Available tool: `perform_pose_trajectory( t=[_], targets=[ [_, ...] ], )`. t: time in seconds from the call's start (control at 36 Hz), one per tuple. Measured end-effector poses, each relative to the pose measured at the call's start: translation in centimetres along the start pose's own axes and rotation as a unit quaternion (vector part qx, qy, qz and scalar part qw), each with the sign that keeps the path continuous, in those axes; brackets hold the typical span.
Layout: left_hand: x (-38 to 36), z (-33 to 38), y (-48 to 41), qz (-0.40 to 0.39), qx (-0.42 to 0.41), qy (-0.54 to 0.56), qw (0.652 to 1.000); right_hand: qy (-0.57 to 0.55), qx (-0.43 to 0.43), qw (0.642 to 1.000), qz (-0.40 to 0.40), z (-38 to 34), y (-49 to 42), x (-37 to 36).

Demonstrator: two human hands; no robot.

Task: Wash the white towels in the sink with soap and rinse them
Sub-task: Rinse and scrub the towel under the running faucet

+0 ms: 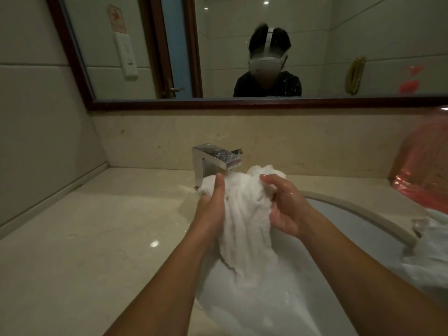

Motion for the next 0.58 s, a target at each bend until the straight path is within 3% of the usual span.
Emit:
perform_pose_trajectory(
  t=[0.06,0.17,0.28,0.42,0.5,0.53,0.58],
  targets=[
    [0.5,0.4,0.1,0.033,-0.019,0.040,0.998,0.079,-0.029,0.996,-0.026,0.2,0.1,0.1],
    [1.2,0.9,-0.2,0.072,-0.095,0.063,0.991,0.263,-0.074,0.962,0.016,0.1,0.2,1.7],
    [1.5,1.2,0.9,0.083,-0.123,0.011,0.989,0.386,-0.013,0.918,0.089,-1.8,0.1,2.3],
    [3.6,1.9,2.7,0.136,-0.154,0.007,0.979,0.483,0.072,0.867,0.098,-3.2,0.3,2.1],
    [5.1,2.6,3.4,0.162,-0.212,-0.014,0.964,0.528,0.066,0.845,0.052,-3.3,0.2,1.7],
    [5.3,2.8,3.6,0.161,-0.229,-0.038,0.959,0.571,0.051,0.819,0.026,-3.1,0.2,1.2],
    [5.3,3.0,3.3,0.144,-0.245,-0.102,0.953,0.685,0.016,0.728,-0.022,-2.3,0.2,0.4]
  ],
)
Point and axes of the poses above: each hand's wrist, its own y-axis away from the middle knuckle, its own x-axis out of the back of the hand, z = x × y, the point moved 6 cm from there along -y, towards the middle knuckle, and after that the axes turned 10 degrees about x, right-handed, at the moved point
